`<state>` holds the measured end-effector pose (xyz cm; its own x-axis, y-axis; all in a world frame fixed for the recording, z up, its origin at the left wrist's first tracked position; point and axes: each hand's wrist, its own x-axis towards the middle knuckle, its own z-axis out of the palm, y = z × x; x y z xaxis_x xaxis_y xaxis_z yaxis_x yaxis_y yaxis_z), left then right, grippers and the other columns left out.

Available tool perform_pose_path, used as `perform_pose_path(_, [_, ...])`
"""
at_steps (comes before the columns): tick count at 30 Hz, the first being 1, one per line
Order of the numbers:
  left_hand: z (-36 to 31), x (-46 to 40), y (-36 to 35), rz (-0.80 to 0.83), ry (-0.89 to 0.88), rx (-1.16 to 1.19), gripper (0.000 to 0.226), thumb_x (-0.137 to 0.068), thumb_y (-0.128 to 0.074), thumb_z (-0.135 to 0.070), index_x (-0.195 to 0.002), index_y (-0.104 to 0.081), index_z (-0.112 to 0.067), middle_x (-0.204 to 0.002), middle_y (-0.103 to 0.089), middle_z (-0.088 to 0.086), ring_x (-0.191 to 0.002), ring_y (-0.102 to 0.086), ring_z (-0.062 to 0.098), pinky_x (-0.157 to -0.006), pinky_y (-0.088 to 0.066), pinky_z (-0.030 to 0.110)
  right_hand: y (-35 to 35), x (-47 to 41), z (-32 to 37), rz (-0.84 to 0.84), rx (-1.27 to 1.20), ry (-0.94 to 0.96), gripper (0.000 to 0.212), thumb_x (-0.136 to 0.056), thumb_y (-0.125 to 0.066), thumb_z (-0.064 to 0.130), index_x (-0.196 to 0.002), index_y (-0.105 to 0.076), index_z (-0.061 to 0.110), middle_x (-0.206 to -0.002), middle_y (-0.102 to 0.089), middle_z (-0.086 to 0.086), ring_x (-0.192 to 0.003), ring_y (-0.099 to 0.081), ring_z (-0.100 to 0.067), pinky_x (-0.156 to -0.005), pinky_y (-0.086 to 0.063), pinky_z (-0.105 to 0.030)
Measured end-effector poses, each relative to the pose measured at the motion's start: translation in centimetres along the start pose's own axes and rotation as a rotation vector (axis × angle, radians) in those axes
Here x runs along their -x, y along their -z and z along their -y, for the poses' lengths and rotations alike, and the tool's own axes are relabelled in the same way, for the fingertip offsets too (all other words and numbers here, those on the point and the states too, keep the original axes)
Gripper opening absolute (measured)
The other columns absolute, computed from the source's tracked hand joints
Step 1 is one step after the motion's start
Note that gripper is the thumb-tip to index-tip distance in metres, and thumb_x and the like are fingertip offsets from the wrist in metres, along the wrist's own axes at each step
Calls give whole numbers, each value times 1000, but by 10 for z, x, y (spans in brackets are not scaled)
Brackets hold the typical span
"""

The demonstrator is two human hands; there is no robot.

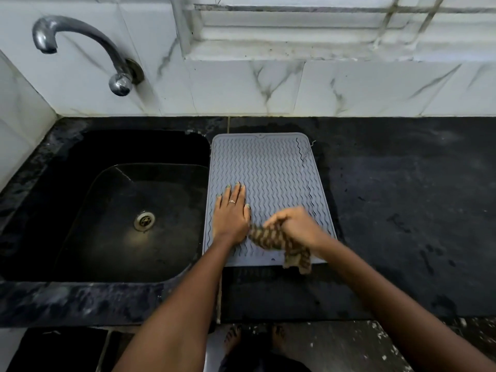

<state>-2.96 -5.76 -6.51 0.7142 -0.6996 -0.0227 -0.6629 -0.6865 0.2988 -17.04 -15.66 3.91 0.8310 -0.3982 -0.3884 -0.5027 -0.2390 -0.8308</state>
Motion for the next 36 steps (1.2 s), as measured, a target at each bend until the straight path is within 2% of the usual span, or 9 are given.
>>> perform_pose_path(4, [0,1,0,-38,7,56,58,-99,-31,-40,-152,-19,-20,-161,-16,-2,-149,-9,19,-121,-6,37,32,-31,12,161,-678,-136,61,-68,-26,-14,-114,-61,5,-103,-65,-11,-91,-62,-22,-69,-53,-30])
perform_pose_path(8, [-2,1,2,-87,33,80,56,-98,-34,-37,-151,-25,-22,-158,-25,-2,-147,-16,17,-120,-12,37,38,-58,-5,-425,74,-234,47,-85,-46,0,-128,-50,17,-136,-41,-10,-120,-41,-26,-98,-34,-41])
perform_pose_path(11, [-1,-6,5,-128,61,85,52,-95,-40,-36,-145,-37,-23,-150,-38,-3,-141,-28,16,-114,-20,37,23,-64,-9,-744,219,26,31,-87,-50,11,-116,-54,18,-128,-41,-7,-118,-41,-24,-97,-31,-37])
perform_pose_path(17, [1,-35,19,-210,72,51,32,-92,-44,-31,-123,-54,-27,-131,-51,-4,-122,-41,17,-96,-28,33,-22,-92,-26,-262,862,174,51,-98,-33,43,-146,-26,29,-157,-20,-3,-142,-16,-32,-112,-16,-54])
perform_pose_path(20, [13,-51,23,-166,66,35,43,-95,-42,-33,-137,-45,-25,-148,-38,-4,-138,-29,17,-109,-24,36,-25,-98,-41,-323,1041,231,51,-98,-40,30,-147,-27,30,-153,-31,-5,-136,-29,-33,-104,-27,-51])
perform_pose_path(24, [29,-79,28,-47,22,12,57,-100,-31,-37,-152,-18,-18,-161,-16,1,-149,-10,18,-122,-4,35,-10,-120,-34,-428,876,333,49,-87,-50,2,-131,-53,23,-127,-57,-4,-112,-48,-28,-88,-41,-41])
perform_pose_path(28, [35,-106,31,16,10,28,57,-102,-28,-37,-153,-14,-16,-162,-13,2,-149,-8,18,-121,0,34,13,-160,9,-460,266,57,27,-94,-46,7,-114,-62,16,-97,-65,-2,-88,-63,-19,-77,-56,-33])
perform_pose_path(31, [37,-131,35,11,5,57,54,-103,-27,-33,-153,-17,-13,-160,-18,4,-149,-11,19,-122,-4,35,13,-187,34,-580,381,206,36,-96,-45,17,-132,-51,22,-122,-54,-5,-115,-45,-23,-93,-37,-34])
perform_pose_path(36, [41,-158,31,49,33,71,56,-101,-25,-23,-153,-10,-10,-162,-10,6,-150,-5,18,-122,-1,33,-22,-208,17,-255,713,149,36,-96,-43,38,-131,-50,34,-145,-38,0,-133,-24,-32,-104,-24,-51])
